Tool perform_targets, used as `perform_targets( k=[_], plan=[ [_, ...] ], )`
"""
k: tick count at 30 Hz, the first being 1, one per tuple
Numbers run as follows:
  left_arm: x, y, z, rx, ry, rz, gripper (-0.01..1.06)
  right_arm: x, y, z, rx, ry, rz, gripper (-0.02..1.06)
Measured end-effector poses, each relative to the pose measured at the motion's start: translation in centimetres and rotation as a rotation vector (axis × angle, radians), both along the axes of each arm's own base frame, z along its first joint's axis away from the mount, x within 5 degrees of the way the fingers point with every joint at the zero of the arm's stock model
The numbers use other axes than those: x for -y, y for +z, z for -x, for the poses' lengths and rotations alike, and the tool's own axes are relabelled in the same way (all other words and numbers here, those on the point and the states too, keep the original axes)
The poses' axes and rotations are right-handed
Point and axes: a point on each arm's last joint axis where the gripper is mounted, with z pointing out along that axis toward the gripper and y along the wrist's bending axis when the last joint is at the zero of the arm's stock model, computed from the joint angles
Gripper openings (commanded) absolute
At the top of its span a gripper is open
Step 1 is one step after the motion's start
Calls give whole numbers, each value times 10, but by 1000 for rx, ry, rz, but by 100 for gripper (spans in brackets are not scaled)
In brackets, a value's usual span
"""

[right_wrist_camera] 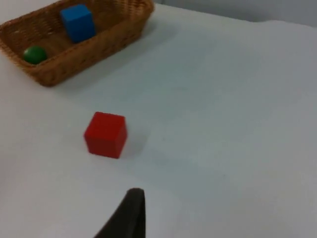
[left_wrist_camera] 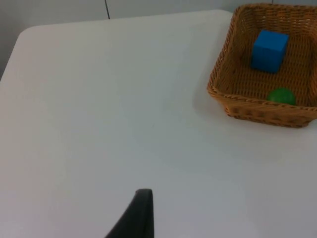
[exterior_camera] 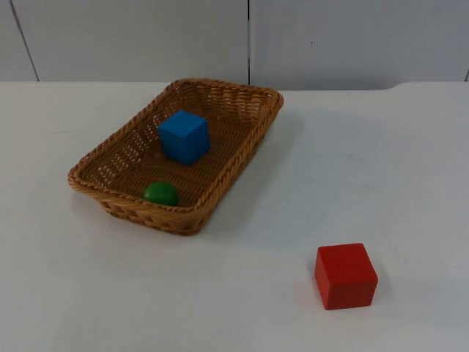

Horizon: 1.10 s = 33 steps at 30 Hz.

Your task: Place all geometric objects except the red cube into the basket.

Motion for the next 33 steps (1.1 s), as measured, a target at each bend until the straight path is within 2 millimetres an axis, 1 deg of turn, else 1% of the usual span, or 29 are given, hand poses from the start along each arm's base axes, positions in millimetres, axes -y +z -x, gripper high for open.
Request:
perform_targets(
  k=[3, 4, 8, 11, 24, 28, 33],
  plan=[
    [0, 0, 0, 0, 0, 0, 105, -1, 0, 1, 0, -139, 0, 105],
    [0, 0, 0, 0, 0, 0, 105, -1, 0, 1, 0, -139, 0, 105],
    [0, 0, 0, 0, 0, 0, 105, -2, 0, 2, 0, -288, 0, 105],
    [0, 0, 0, 0, 0, 0, 105, -2, 0, 2, 0, -321, 0, 105],
    [0, 0, 0, 0, 4, 0, 105, -2, 0, 2, 0, -331, 0, 105],
    [0, 0, 0, 0, 32, 0, 105, -2, 0, 2, 0, -331, 0, 105],
    [1, 0, 0, 0, 117, 0, 105, -2, 0, 2, 0, -331, 0, 105]
  ],
)
